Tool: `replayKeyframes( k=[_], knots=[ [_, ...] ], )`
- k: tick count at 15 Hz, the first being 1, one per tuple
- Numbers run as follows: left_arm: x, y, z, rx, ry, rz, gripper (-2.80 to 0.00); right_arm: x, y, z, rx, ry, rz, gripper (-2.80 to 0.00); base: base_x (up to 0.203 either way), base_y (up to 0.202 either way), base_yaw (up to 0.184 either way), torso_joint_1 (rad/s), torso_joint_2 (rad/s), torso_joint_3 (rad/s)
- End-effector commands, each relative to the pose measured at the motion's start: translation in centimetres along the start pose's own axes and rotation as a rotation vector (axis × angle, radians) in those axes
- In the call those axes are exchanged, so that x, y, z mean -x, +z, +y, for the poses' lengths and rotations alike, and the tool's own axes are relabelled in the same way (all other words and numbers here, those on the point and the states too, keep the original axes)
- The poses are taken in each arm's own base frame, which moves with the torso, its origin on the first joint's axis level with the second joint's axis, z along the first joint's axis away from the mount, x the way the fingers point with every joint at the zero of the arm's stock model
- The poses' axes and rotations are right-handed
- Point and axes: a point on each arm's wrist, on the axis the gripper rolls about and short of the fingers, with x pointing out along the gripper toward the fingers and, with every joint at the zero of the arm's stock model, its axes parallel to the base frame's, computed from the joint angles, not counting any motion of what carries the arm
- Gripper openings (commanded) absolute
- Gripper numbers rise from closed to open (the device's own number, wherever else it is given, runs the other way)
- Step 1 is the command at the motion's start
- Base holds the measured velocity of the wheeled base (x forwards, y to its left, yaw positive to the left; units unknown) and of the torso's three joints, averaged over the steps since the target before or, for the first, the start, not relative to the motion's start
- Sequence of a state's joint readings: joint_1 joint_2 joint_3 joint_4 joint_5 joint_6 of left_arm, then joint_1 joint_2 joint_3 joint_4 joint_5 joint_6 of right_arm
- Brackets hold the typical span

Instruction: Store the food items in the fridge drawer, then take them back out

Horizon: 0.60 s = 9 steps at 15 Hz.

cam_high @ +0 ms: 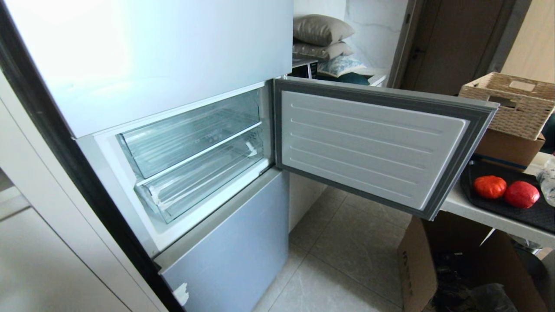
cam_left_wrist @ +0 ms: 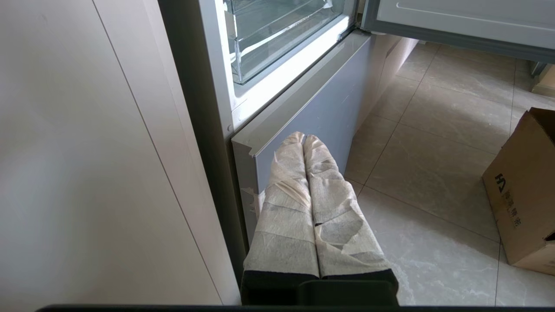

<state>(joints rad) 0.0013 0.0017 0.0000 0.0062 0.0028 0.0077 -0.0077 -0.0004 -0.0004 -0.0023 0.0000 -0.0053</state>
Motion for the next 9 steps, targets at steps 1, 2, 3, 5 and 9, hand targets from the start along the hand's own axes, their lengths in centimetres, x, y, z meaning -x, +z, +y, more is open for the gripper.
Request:
replayKeyframes(
  k=[1, 2, 3, 5, 9],
  knots=[
    [0.00, 0.00, 0.00, 0.000, 0.001, 0.000, -2.80, -0.01, -0.06, 0.00, -0.001, 0.000, 0.002, -2.80, 0.000, 0.000, 0.000, 0.000, 0.00, 0.000],
    [0.00, 0.00, 0.00, 0.000, 0.001, 0.000, -2.80, -0.01, -0.06, 0.00, -0.002, 0.000, 0.002, -2.80, 0.000, 0.000, 0.000, 0.000, 0.00, 0.000],
    [0.00, 0.00, 0.00, 0.000, 0.001, 0.000, -2.80, -0.01, -0.06, 0.00, -0.002, 0.000, 0.002, -2.80, 0.000, 0.000, 0.000, 0.000, 0.00, 0.000],
    [0.00, 0.00, 0.00, 0.000, 0.001, 0.000, -2.80, -0.01, -0.06, 0.00, -0.001, 0.000, 0.002, -2.80, -0.004, -0.002, 0.112, 0.004, 0.00, 0.007],
    [0.00, 0.00, 0.00, 0.000, 0.001, 0.000, -2.80, -0.01, -0.06, 0.00, -0.001, 0.000, 0.002, -2.80, -0.001, -0.009, 0.175, 0.004, 0.00, 0.002]
  ],
)
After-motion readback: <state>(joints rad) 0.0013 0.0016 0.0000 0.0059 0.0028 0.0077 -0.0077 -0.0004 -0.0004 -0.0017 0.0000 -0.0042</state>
